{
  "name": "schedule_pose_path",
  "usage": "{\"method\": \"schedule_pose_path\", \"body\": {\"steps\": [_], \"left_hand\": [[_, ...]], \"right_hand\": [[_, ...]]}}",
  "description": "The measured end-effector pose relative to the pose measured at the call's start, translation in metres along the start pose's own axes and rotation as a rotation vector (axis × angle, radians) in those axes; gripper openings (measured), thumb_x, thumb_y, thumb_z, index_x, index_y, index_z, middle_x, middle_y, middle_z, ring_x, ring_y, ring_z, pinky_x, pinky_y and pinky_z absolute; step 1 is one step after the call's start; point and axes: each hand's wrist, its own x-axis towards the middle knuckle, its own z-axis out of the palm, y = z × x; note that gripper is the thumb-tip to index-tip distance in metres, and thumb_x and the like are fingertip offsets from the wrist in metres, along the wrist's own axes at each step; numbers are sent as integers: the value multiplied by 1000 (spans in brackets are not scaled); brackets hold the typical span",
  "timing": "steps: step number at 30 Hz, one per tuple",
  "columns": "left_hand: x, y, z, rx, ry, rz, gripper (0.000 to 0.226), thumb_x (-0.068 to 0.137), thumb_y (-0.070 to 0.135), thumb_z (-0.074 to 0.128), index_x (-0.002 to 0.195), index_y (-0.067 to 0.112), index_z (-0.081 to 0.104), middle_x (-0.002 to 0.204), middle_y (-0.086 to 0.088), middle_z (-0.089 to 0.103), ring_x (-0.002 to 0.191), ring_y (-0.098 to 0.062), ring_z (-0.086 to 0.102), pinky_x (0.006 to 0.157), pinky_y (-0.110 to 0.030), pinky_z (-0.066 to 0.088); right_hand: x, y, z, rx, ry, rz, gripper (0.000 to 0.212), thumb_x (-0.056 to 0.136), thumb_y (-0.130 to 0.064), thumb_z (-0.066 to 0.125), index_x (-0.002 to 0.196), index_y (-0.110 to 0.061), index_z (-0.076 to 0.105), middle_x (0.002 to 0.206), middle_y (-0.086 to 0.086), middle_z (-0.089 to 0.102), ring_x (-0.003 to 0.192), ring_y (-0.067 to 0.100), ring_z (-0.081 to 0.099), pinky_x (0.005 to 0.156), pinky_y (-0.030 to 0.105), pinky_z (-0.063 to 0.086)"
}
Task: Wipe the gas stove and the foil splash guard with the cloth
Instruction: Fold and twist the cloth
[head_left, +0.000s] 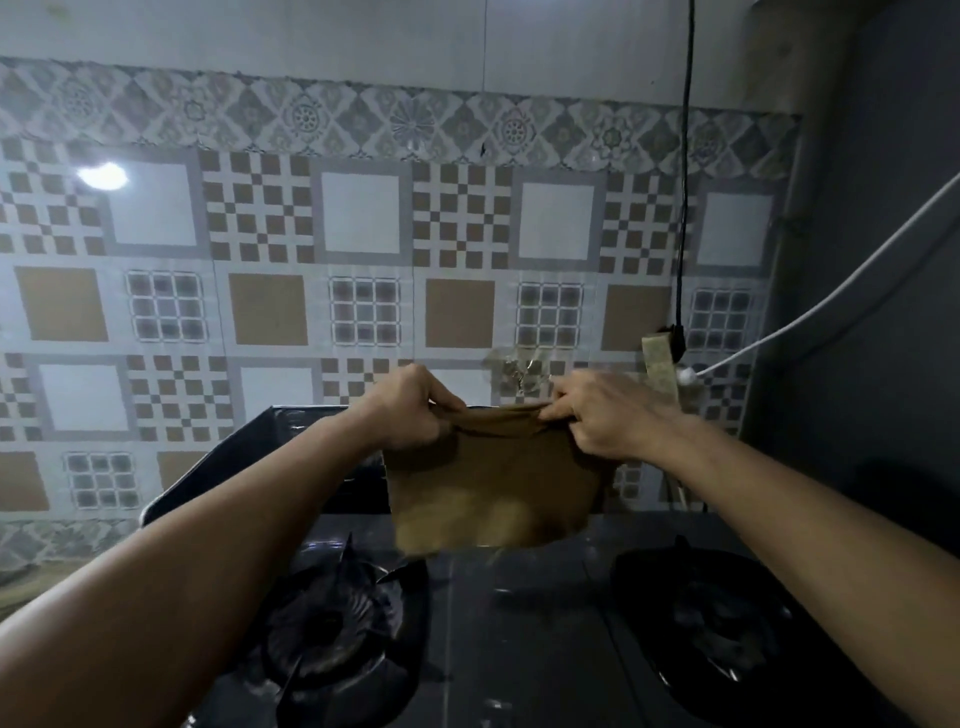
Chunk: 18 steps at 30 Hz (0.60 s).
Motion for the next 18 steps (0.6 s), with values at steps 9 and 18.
{"method": "schedule_pose_path", "body": {"steps": [9,18], "left_hand": [[75,-10,75,263,217,-89,11,90,31,63,93,21,68,92,4,68,79,-12,61,63,-25,49],[123,-39,114,477,32,2,32,95,28,55,126,29,61,119,-3,46,96,-25,59,83,-35,50]], "right_hand": [[39,66,77,-27,64,122,36,98,-20,46,130,-30,59,105,-2,52,80,11,41,67,26,32],[84,104,136,-20,55,208,56,94,-7,41,142,-35,41,119,7,43,80,24,53,62,34,42]]}}
